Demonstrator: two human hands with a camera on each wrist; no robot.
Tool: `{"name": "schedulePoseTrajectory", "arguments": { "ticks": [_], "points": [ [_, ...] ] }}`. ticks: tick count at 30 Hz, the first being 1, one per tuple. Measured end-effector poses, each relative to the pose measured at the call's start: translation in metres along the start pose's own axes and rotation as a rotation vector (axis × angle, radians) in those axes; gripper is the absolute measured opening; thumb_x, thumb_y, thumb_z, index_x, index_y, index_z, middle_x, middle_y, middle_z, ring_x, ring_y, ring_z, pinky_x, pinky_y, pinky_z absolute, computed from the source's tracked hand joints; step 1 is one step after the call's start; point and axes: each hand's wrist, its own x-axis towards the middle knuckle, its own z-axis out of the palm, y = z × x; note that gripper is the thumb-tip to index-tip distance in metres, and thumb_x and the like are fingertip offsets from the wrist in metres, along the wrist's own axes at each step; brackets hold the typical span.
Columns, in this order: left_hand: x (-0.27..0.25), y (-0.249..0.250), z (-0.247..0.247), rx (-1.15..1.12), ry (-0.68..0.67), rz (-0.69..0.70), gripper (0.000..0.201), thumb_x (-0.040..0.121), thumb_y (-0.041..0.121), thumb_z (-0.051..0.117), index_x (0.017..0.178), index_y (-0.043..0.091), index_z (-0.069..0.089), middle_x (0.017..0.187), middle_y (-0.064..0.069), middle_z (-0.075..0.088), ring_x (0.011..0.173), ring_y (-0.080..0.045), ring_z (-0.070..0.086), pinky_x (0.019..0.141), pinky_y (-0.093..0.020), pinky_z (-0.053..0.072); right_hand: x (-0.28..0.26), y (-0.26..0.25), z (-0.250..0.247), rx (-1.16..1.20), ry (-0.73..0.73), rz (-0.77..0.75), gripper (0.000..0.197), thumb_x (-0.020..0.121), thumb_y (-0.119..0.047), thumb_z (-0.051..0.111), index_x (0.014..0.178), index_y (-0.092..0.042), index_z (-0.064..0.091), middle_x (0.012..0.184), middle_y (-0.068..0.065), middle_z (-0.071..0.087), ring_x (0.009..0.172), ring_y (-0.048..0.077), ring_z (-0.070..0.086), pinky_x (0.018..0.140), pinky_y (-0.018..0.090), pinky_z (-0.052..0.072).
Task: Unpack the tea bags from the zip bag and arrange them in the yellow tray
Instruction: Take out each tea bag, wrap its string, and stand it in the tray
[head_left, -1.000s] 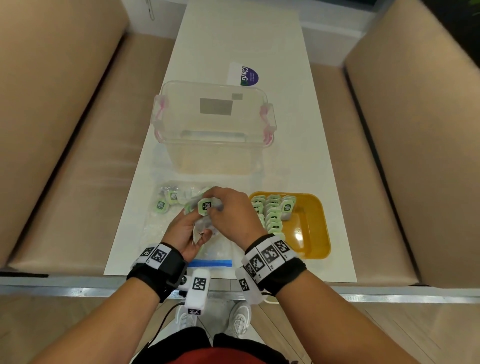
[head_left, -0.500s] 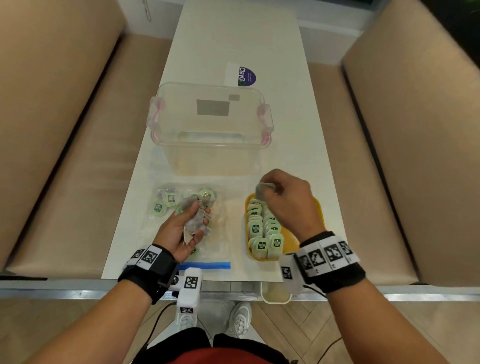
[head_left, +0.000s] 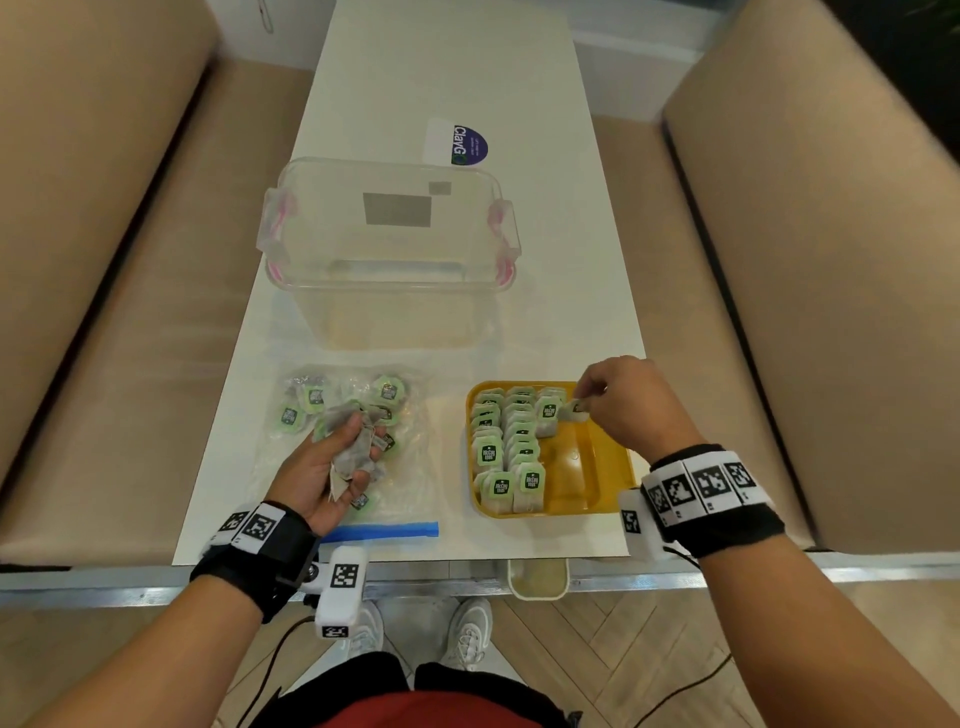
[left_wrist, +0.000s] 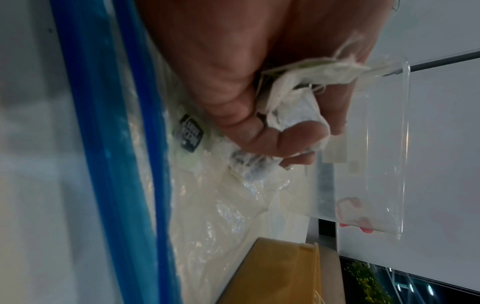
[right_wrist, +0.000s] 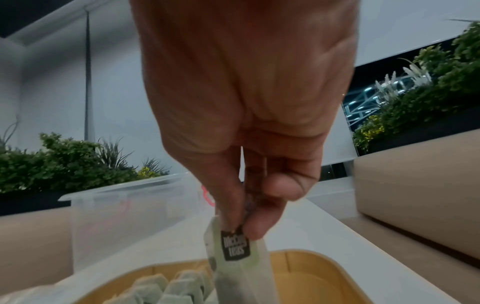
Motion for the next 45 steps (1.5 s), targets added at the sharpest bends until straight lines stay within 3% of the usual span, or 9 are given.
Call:
{"name": "schedulePoseTrajectory", "arguments": {
  "ticks": [4, 7, 13, 17, 20, 28, 36, 41, 45],
  "points": [
    [0.001, -0.002, -0.005, 0.02, 0.04, 0.004, 0.055, 0.086, 0.032, 0.071, 0.136, 0.011, 0.061, 0.1, -0.002, 0.07, 0.074, -0.009, 0.065, 0.045, -0.016, 0.048, 0.001, 0.001, 0.008, -0.005, -0.075, -0.013, 0.021, 0.084, -0.001, 0.061, 0.083, -0.017, 0.075, 0.086, 0.0, 0.071, 0.081, 0.015, 0.062, 0.059, 0.016, 0.041],
    [-0.001, -0.003, -0.002, 0.019, 0.04, 0.013, 0.052, 0.086, 0.032, 0.071, 0.134, 0.012, 0.063, 0.098, -0.001, 0.071, 0.074, -0.009, 0.065, 0.044, -0.016, 0.047, 0.0, 0.001, 0.015, -0.013, -0.112, -0.015, 0.024, 0.083, 0.001, 0.058, 0.084, -0.015, 0.076, 0.087, 0.0, 0.071, 0.08, 0.015, 0.062, 0.064, 0.021, 0.043],
    [-0.006, -0.003, 0.001, 0.014, 0.019, 0.015, 0.044, 0.091, 0.029, 0.067, 0.131, 0.012, 0.066, 0.096, -0.003, 0.069, 0.071, -0.01, 0.064, 0.042, -0.016, 0.046, 0.001, 0.005, 0.032, -0.005, -0.136, -0.009, 0.022, 0.083, -0.001, 0.06, 0.084, -0.016, 0.075, 0.087, -0.002, 0.069, 0.076, 0.011, 0.057, 0.057, 0.014, 0.038],
    [-0.011, -0.003, 0.003, 0.015, 0.036, 0.014, 0.015, 0.09, 0.028, 0.068, 0.099, 0.024, 0.08, 0.092, -0.002, 0.071, 0.07, -0.01, 0.064, 0.042, -0.016, 0.046, 0.001, 0.006, 0.038, 0.0, -0.127, -0.013, 0.018, 0.083, -0.002, 0.062, 0.085, -0.014, 0.075, 0.084, -0.004, 0.063, 0.078, 0.012, 0.057, 0.057, 0.012, 0.035],
    [-0.016, -0.004, 0.006, 0.016, 0.046, 0.016, 0.012, 0.09, 0.027, 0.068, 0.091, 0.025, 0.08, 0.09, -0.001, 0.072, 0.07, -0.011, 0.063, 0.043, -0.015, 0.046, 0.001, 0.007, 0.042, 0.007, -0.116, -0.016, 0.018, 0.084, -0.003, 0.062, 0.089, -0.013, 0.076, 0.088, -0.003, 0.065, 0.079, 0.012, 0.056, 0.06, 0.015, 0.039],
    [-0.022, -0.005, 0.01, 0.015, 0.035, 0.026, 0.018, 0.091, 0.026, 0.067, 0.105, 0.02, 0.077, 0.09, -0.002, 0.07, 0.071, -0.011, 0.062, 0.043, -0.015, 0.045, -0.001, 0.008, 0.045, 0.07, -0.068, 0.004, 0.021, 0.084, -0.003, 0.06, 0.088, -0.017, 0.075, 0.091, -0.001, 0.069, 0.082, 0.013, 0.059, 0.07, 0.022, 0.044],
    [-0.029, -0.004, 0.01, 0.019, 0.03, 0.02, 0.016, 0.092, 0.026, 0.066, 0.088, 0.022, 0.081, 0.093, -0.004, 0.073, 0.072, -0.011, 0.061, 0.042, -0.015, 0.044, -0.004, 0.028, 0.018, 0.088, -0.053, 0.108, 0.023, 0.08, 0.0, 0.064, 0.073, -0.022, 0.067, 0.077, -0.003, 0.067, 0.076, 0.014, 0.063, 0.055, 0.02, 0.042],
    [-0.028, -0.005, 0.005, 0.027, 0.047, 0.022, 0.02, 0.089, 0.028, 0.069, 0.107, 0.02, 0.074, 0.099, -0.006, 0.071, 0.076, -0.013, 0.059, 0.042, -0.016, 0.044, -0.006, 0.03, 0.016, 0.176, -0.097, 0.185, 0.023, 0.078, 0.004, 0.067, 0.072, -0.018, 0.066, 0.072, 0.004, 0.072, 0.069, 0.022, 0.069, 0.06, 0.034, 0.057],
    [-0.029, -0.005, 0.003, 0.02, 0.059, 0.029, 0.03, 0.086, 0.028, 0.072, 0.115, 0.021, 0.068, 0.099, -0.006, 0.071, 0.076, -0.013, 0.06, 0.042, -0.017, 0.044, -0.005, 0.029, 0.021, 0.167, -0.102, 0.193, 0.025, 0.078, 0.004, 0.069, 0.07, -0.019, 0.067, 0.073, 0.005, 0.071, 0.07, 0.021, 0.069, 0.063, 0.032, 0.057]
  ]
}}
